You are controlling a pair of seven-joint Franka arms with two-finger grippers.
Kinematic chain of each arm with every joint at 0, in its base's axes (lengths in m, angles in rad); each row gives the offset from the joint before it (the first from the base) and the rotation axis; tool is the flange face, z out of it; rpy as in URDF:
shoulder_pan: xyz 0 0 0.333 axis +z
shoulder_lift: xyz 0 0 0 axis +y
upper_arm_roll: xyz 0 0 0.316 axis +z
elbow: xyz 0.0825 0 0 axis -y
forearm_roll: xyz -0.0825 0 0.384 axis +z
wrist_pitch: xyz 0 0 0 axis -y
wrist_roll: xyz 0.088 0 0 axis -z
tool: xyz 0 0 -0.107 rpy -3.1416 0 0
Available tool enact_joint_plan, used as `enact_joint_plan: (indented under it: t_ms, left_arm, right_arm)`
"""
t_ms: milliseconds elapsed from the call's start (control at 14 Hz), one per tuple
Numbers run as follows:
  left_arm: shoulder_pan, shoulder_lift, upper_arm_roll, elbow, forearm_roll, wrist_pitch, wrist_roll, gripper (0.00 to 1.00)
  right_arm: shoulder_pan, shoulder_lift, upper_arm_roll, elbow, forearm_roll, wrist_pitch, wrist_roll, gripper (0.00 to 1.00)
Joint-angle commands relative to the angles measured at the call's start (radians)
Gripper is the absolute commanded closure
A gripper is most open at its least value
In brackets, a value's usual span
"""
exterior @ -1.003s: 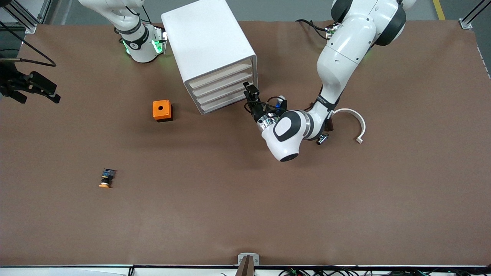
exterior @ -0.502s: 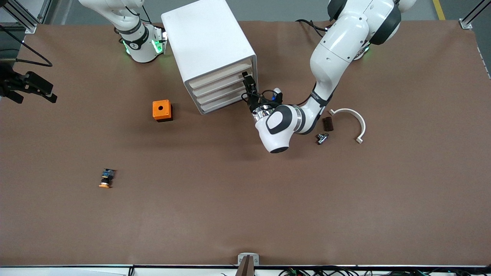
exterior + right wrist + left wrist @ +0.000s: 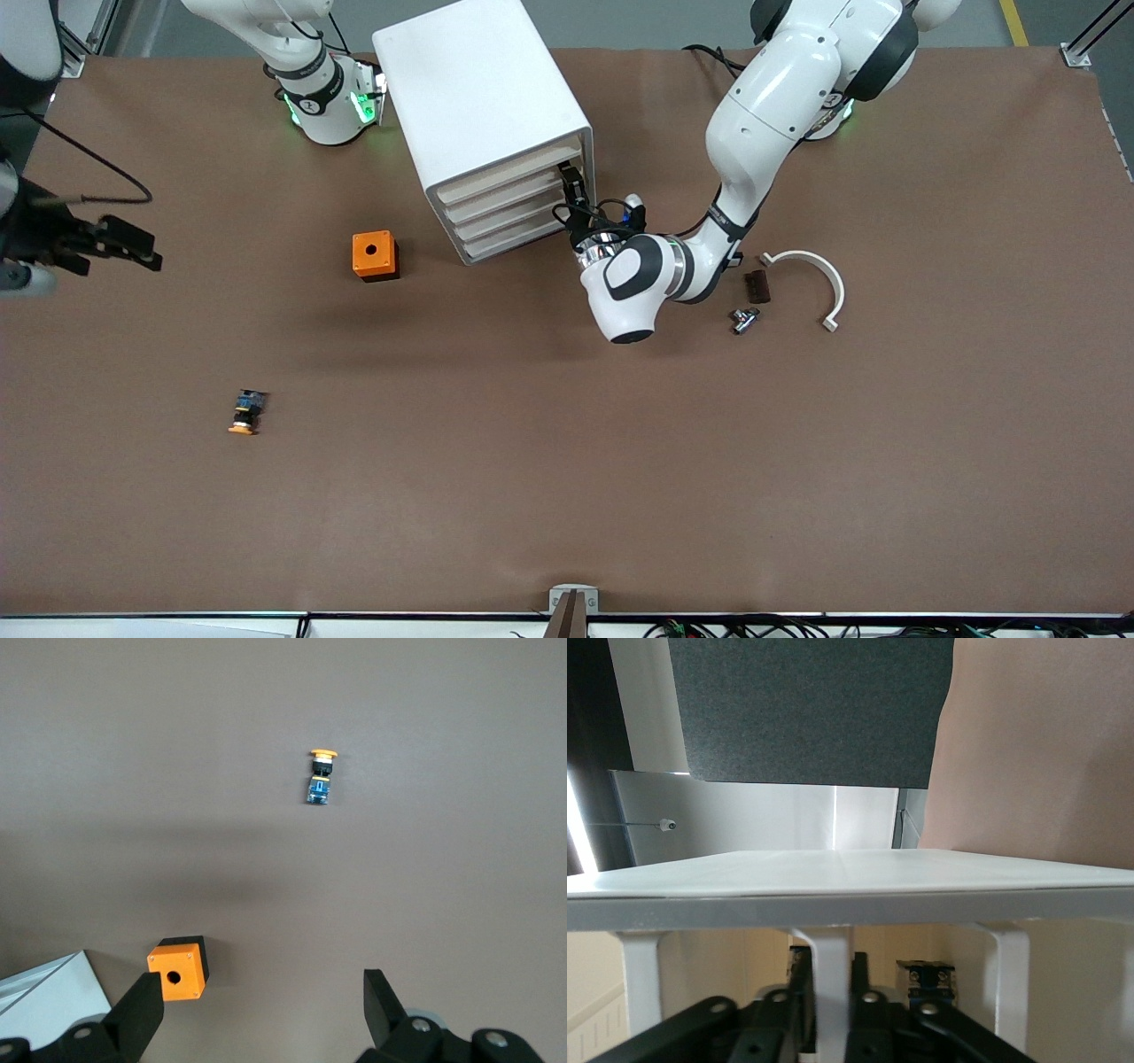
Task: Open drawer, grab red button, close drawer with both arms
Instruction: 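Grasp the drawer handle with the left gripper, then pull the drawer open with the left gripper while the right gripper approaches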
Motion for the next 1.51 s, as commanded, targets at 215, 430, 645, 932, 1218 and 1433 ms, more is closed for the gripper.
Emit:
enact_joint_plan:
  t_ms: [215, 430, 645, 932, 1218, 1433]
  left_arm:
    - [0.015, -0.008, 0.014, 0.014, -0.047, -0.009, -0.024, 0.9]
    - [0.052, -0.008, 0.014, 0.014, -0.071, -0.003, -0.02, 0.9]
    - [0.1, -0.008, 0.014, 0.014, -0.096, 0.017, -0.017, 0.88]
    - [0.176, -0.008, 0.014, 0.019, -0.1, 0.063, -0.011, 0.86]
    - [0.23, -0.008, 0.014, 0.03, -0.1, 0.069, -0.009, 0.85]
    - [0.27, -0.008, 0.014, 0.045, -0.099, 0.071, -0.009, 0.85]
  right_arm:
    - [-0.058, 0.117, 0.008, 0.054, 0.003, 0.061, -0.017, 0.0]
    - [-0.049, 0.114, 0.01, 0.051, 0.003, 0.052, 0.029, 0.0]
    - [-0.007, 0.103, 0.016, 0.048, 0.006, 0.013, 0.211, 0.0]
    - [0.125, 0.084, 0.017, 0.01, 0.025, -0.007, 0.584, 0.0]
    - [0.31, 0.084, 0.017, -0.027, 0.065, 0.049, 0.892, 0.0]
    - [0.459, 0.097, 0.017, -0.039, 0.069, 0.119, 1.141, 0.0]
